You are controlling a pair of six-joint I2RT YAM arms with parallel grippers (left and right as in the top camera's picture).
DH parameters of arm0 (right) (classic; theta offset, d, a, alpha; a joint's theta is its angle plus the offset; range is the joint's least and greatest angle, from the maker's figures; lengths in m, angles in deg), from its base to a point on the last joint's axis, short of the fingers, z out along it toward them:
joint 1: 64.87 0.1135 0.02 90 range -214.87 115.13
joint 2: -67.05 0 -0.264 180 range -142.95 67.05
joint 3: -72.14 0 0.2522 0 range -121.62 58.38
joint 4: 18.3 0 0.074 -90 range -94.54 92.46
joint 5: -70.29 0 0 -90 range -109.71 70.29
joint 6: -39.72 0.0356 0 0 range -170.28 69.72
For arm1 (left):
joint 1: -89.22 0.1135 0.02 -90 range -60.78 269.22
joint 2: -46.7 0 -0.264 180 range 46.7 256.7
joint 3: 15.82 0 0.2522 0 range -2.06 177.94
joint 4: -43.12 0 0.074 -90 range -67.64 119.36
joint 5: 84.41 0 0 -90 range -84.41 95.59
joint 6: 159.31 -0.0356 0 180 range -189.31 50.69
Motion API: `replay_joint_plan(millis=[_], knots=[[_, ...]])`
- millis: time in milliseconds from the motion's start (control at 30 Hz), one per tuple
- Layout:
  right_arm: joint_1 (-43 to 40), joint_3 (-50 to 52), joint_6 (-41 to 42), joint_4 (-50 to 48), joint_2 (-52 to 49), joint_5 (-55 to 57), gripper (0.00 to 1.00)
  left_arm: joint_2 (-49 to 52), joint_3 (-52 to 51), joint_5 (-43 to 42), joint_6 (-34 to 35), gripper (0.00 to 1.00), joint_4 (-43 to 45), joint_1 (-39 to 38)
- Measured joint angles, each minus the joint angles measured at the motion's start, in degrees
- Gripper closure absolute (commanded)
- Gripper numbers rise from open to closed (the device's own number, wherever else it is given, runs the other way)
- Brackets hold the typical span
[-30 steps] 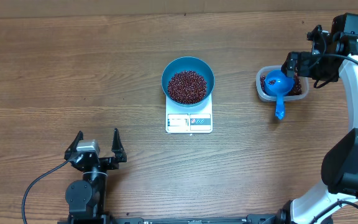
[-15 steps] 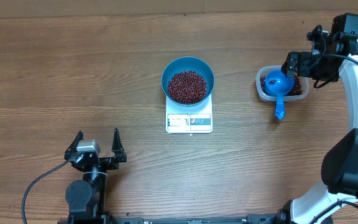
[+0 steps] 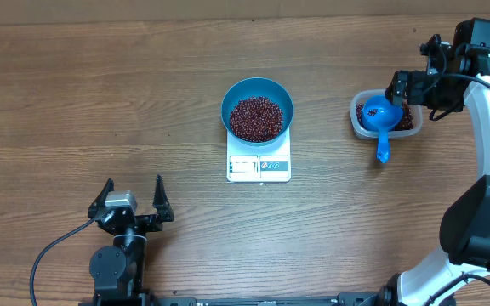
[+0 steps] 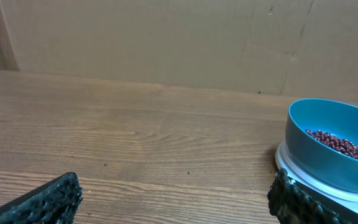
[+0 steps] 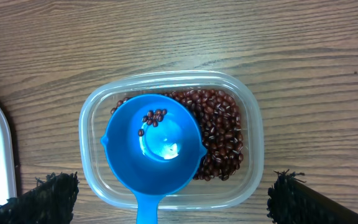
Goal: Scoop item into bowl and weigh 150g on scale
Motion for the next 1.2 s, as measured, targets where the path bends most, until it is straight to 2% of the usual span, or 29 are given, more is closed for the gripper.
replay_joint_plan(millis=[167,333,567,667,867,1100,1200], knots=[[0.00,0.00,-0.24,-2.54,0.02,1.49,0.00,0.00,0.02,0.00,0.00,0.01,0.00,0.00],[0.00,0.66,-0.22,-15.93,2.75,1.36,0.00,0.00,0.00,0.00,-0.02,0.01,0.00,0.00],[0.31,6.19,-0.24,-27.93,14.73,0.63,0.00,0.00,0.00,0.00,0.00,0.01,0.00,0.00],[0.44,13.16,-0.26,-34.25,20.85,0.57,0.00,0.00,0.00,0.00,-0.02,0.00,-0.02,0.00],[0.44,35.43,-0.26,-47.56,33.20,0.39,0.00,0.00,0.02,0.00,0.00,0.00,-0.04,0.00],[0.44,57.02,-0.24,-54.95,43.04,-1.31,0.00,0.00,0.00,0.00,-0.02,0.00,-0.07,0.00],[0.81,62.47,-0.26,-57.29,45.46,-2.47,0.00,0.00,0.02,0.00,0.00,0.01,0.00,0.00]])
